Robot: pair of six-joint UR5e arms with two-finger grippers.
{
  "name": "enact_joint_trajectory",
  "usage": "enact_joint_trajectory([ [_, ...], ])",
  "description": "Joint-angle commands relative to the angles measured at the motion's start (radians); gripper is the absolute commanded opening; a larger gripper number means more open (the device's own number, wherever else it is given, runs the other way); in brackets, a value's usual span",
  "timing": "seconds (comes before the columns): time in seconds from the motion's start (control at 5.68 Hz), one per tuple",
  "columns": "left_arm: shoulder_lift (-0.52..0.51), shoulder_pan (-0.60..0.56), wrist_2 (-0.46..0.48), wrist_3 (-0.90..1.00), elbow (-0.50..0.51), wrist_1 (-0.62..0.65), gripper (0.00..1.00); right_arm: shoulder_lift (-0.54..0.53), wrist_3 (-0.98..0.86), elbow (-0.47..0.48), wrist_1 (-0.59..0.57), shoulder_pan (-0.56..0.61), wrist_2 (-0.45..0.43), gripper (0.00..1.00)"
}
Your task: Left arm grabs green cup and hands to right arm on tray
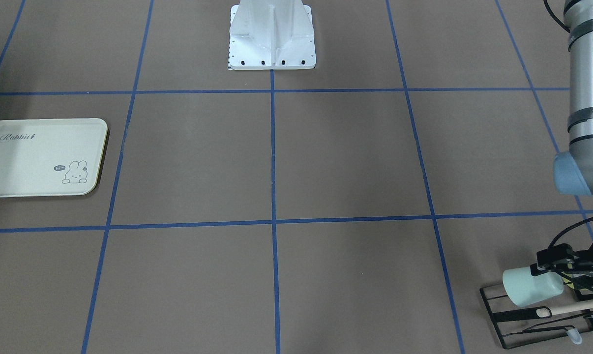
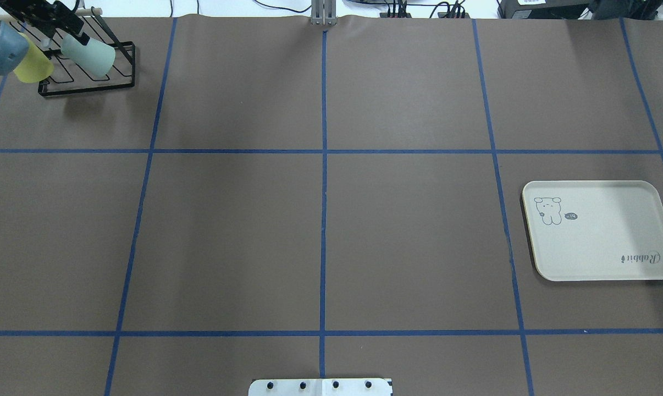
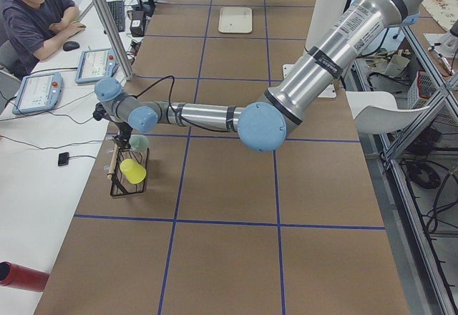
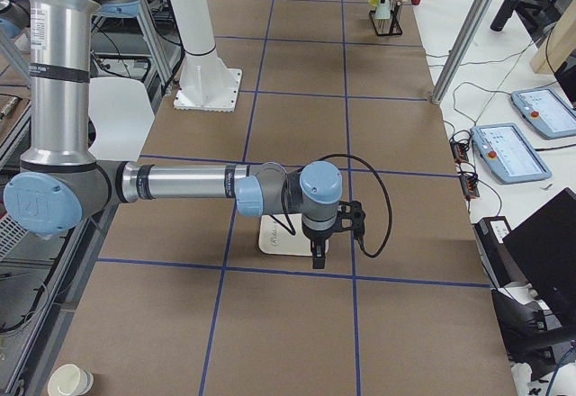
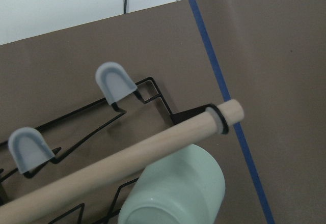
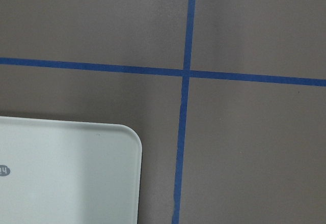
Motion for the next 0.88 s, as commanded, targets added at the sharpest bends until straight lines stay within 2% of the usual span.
enact_joint_trajectory([
  [0.0, -0.022, 0.005, 0.034, -0.001, 0.032, 0.000, 0.93, 0.000, 0.000, 0.001, 0.000, 0.000, 0.000, 1.00],
  [0.7, -0.021, 0.055, 0.036, 0.011, 0.045, -0.002, 0.91, 0.000, 0.000, 0.001, 0.002, -0.002, 0.000, 1.00],
])
